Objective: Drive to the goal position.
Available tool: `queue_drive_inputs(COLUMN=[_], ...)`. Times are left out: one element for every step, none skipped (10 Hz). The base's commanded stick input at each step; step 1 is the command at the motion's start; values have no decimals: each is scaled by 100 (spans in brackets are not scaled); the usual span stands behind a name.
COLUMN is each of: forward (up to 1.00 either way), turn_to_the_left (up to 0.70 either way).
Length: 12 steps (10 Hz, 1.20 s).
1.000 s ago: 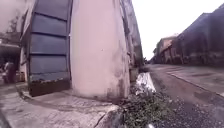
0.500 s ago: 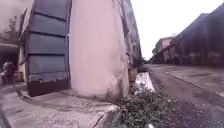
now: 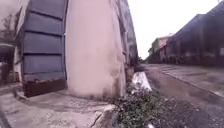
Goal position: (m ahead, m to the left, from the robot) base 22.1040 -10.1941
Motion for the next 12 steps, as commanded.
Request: queue_drive_inputs(forward=[0, 0, 0, 0, 0, 0, 0, 0, 0, 0, 0, 0], turn_to_the_left=[-70, -70, -70, -70, -70, -70, -70, -70, -70, -70, -70, -70])
